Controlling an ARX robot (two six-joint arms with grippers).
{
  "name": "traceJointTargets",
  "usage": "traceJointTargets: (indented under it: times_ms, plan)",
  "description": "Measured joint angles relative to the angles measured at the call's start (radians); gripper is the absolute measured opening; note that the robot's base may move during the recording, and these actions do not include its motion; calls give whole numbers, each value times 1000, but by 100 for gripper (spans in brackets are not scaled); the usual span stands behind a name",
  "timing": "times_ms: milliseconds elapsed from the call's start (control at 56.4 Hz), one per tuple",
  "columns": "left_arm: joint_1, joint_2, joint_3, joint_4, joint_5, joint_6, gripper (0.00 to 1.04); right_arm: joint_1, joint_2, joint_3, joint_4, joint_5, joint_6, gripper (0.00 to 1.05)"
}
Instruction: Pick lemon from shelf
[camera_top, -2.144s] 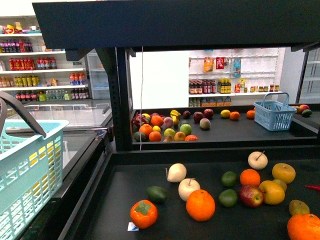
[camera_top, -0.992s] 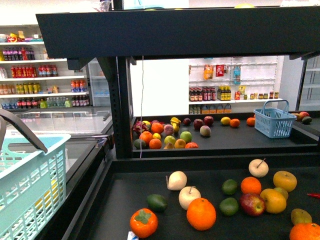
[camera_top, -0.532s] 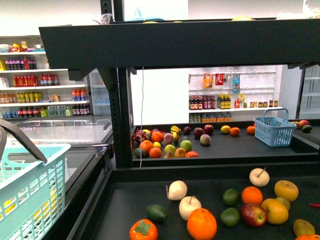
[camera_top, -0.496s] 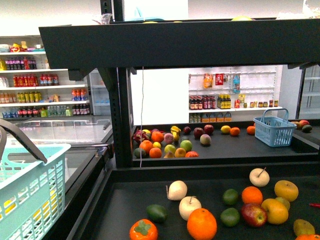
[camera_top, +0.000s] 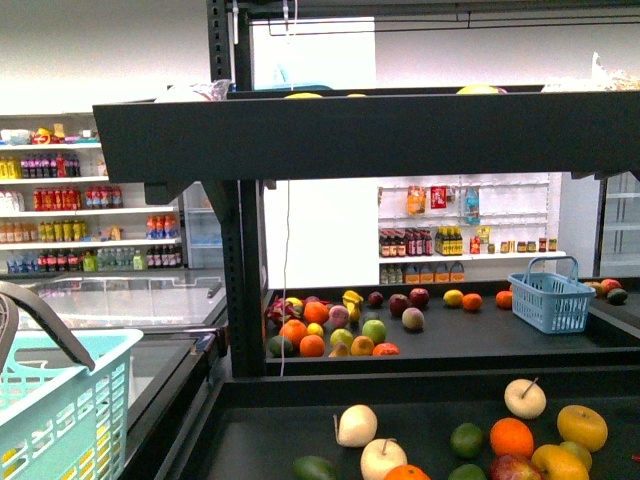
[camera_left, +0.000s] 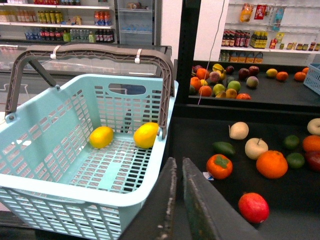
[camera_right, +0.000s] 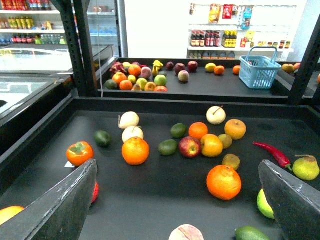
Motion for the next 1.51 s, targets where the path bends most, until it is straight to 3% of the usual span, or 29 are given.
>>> traceJointTargets:
  times_ms: [53,1116,1506]
  plan:
    - [0,-16,-26,10,0,4,3,0,0,0,0,0,0,97]
    - [0,-161,-203,50,0,6,3,0,0,0,0,0,0,97]
    - [0,-161,-203,50,0,6,74,0,0,0,0,0,0,97]
